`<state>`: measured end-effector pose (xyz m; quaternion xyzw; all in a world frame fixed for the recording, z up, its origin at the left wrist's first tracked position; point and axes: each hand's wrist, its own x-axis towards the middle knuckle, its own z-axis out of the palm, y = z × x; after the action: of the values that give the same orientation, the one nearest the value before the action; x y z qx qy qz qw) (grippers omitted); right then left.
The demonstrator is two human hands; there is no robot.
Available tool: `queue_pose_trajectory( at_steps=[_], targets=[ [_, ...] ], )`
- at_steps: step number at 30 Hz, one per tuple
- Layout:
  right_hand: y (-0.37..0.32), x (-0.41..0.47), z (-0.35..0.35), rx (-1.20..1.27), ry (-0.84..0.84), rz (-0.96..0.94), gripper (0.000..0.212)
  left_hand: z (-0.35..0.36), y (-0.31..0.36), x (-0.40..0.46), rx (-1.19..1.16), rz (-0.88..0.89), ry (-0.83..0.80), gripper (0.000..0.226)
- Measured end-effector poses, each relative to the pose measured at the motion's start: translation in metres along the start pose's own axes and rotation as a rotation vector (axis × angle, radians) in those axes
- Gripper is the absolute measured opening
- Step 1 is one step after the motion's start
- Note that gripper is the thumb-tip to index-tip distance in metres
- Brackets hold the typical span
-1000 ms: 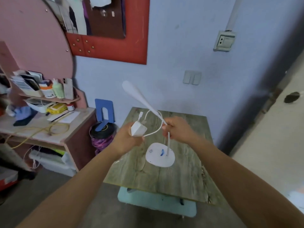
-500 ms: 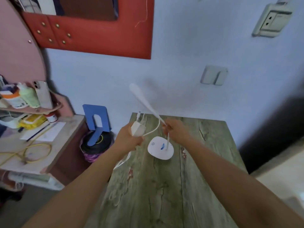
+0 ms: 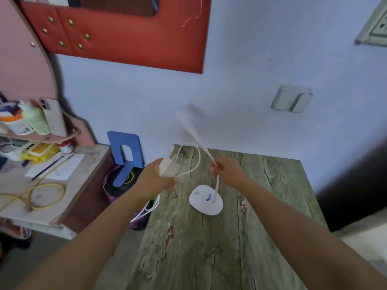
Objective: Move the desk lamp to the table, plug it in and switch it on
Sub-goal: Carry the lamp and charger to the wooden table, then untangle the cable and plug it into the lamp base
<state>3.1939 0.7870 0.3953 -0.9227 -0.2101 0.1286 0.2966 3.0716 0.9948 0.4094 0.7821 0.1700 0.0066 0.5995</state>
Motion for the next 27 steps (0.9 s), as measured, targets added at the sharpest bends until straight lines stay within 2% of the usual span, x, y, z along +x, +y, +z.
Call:
queue_pose_trajectory(
  at_steps=[2, 3, 5, 7, 9, 11, 12, 14, 16, 18, 21, 24, 27],
  targets=[
    [0.003, 0.001, -0.002, 0.019, -0.020, 0.006, 0.005, -0.007, 0.005, -0.008, 0.004, 0.015, -0.006, 0.045],
    [0.004, -0.001, -0.003, 0.028, -0.038, 0.018, 0.009, -0.010, 0.009, -0.013, 0.003, 0.023, -0.020, 0.046],
    [0.003, -0.004, -0.007, 0.036, -0.073, 0.032, 0.033, -0.013, 0.017, -0.023, -0.017, 0.055, -0.055, 0.041],
    [0.000, -0.009, -0.013, 0.055, -0.042, 0.015, 0.045, -0.010, 0.029, -0.030, -0.045, 0.109, -0.096, 0.034],
    [-0.003, -0.014, -0.022, 0.054, 0.094, -0.039, 0.033, 0.000, 0.042, -0.034, -0.072, 0.152, -0.121, 0.032],
    [-0.006, -0.026, -0.036, 0.089, 0.256, -0.081, 0.009, 0.013, 0.055, -0.036, -0.098, 0.189, -0.140, 0.035],
    [-0.007, -0.034, -0.046, 0.227, 0.285, -0.087, 0.006, 0.022, 0.061, -0.036, -0.106, 0.203, -0.150, 0.036],
    [-0.012, -0.054, -0.067, 0.629, 0.194, -0.057, 0.036, 0.040, 0.070, -0.035, -0.122, 0.222, -0.169, 0.036],
    [-0.012, -0.075, -0.088, 0.880, 0.073, -0.057, 0.055, 0.062, 0.077, -0.034, -0.139, 0.242, -0.226, 0.036],
    [-0.008, -0.090, -0.101, 0.890, 0.071, -0.090, 0.050, 0.083, 0.081, -0.033, -0.153, 0.257, -0.298, 0.034],
    [0.014, -0.107, -0.113, 0.769, 0.232, -0.052, 0.033, 0.115, 0.084, -0.032, -0.143, 0.284, -0.387, 0.032],
    [0.044, -0.116, -0.125, 0.724, 0.347, 0.075, 0.038, 0.139, 0.087, -0.027, -0.085, 0.277, -0.357, 0.024],
    [0.081, -0.122, -0.139, 0.710, 0.431, 0.224, 0.040, 0.158, 0.091, -0.020, -0.141, 0.271, -0.345, 0.021]
  ],
)
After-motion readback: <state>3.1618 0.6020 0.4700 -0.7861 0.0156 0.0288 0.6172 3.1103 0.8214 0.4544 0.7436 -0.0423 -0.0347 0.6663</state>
